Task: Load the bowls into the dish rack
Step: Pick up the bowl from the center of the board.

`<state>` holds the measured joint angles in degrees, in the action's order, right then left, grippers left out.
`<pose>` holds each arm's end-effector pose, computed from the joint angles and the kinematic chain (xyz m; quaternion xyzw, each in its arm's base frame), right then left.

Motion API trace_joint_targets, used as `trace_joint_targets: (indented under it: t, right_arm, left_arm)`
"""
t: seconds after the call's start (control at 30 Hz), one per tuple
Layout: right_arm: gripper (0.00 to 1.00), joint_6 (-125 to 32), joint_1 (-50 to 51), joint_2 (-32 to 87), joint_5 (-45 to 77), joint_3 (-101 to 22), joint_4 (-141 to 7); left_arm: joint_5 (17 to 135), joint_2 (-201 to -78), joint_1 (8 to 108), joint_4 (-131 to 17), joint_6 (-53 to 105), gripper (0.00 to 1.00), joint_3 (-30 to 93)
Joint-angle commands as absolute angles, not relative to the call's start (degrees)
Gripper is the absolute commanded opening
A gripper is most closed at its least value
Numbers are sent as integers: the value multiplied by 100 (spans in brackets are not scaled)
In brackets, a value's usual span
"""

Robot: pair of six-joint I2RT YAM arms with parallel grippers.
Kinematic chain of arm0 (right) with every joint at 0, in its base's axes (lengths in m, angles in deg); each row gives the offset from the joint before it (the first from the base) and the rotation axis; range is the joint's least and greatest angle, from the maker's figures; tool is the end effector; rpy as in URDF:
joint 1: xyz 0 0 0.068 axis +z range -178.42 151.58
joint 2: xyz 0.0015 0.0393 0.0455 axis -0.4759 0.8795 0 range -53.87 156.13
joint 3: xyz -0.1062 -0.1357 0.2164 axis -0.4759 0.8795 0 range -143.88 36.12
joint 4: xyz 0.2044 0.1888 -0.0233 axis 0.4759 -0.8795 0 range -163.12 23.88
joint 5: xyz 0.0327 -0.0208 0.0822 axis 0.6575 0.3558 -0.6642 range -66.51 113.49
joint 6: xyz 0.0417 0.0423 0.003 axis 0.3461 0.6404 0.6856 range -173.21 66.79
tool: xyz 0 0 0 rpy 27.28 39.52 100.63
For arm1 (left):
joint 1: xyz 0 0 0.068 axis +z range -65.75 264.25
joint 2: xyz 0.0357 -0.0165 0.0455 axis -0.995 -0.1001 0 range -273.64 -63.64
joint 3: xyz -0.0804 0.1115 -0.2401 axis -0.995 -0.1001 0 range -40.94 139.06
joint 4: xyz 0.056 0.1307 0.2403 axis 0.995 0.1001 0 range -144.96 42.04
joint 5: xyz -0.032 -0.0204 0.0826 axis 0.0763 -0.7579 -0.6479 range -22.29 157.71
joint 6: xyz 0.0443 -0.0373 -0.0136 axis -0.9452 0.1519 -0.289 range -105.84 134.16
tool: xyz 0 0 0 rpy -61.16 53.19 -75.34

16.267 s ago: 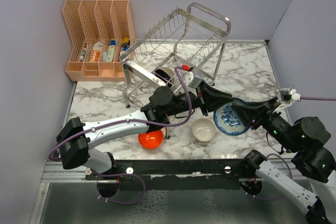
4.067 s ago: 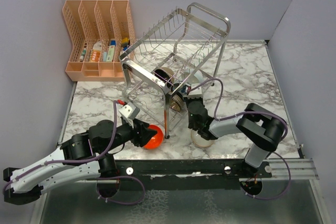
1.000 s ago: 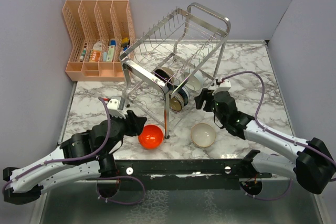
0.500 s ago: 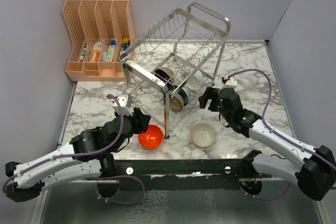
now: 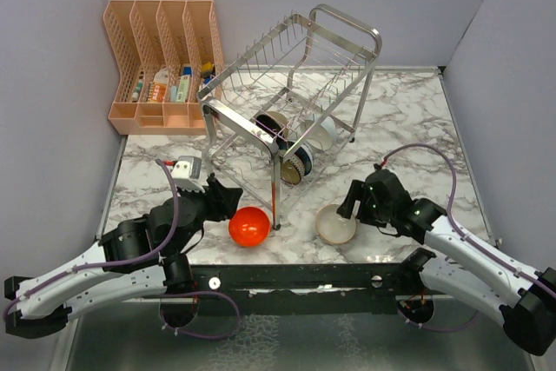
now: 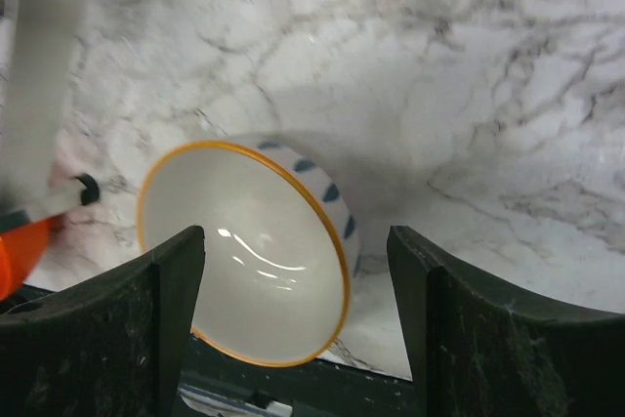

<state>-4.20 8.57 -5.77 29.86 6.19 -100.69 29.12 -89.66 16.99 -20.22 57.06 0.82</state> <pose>0.1480 0.1053 0.1943 0.1168 0.9390 0.1790 0.2692 0.0711 -0.0994 0.3252 -0.0253 0.7916 -0.2954 0.5343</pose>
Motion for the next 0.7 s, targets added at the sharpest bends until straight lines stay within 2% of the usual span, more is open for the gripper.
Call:
trace_joint_targets:
  t: [0.0, 0.23, 0.3, 0.37, 0.5, 0.63, 0.67]
  right_arm:
    - [74, -14, 814, -528, 2300, 1052, -10239]
    - [67, 80, 809, -235, 2229, 1243, -10126]
    - [58, 109, 814, -316, 2198, 1314, -10126]
    - [53, 91, 814, -440, 2190, 1345, -10155]
    - [36, 119, 814, -679, 2258, 1395, -10259]
    - [5, 94, 814, -702, 2296, 1462, -10117]
    - [2, 96, 814, -677, 2327, 1450, -10091]
  left_arm:
    - [3044, -8826, 1675, -2016, 5537, 55, 82]
    - [3171, -8992, 1675, -1974, 5427, 55, 191]
    - [3167, -9040, 1675, -2023, 5380, 55, 196]
    - [3175, -9074, 1675, -2099, 5333, 55, 189]
    - [3216, -9114, 1675, -2181, 5262, 55, 194]
    - [3228, -9085, 1675, -2167, 5239, 56, 202]
    - [3233, -9069, 1675, -2166, 5235, 56, 204]
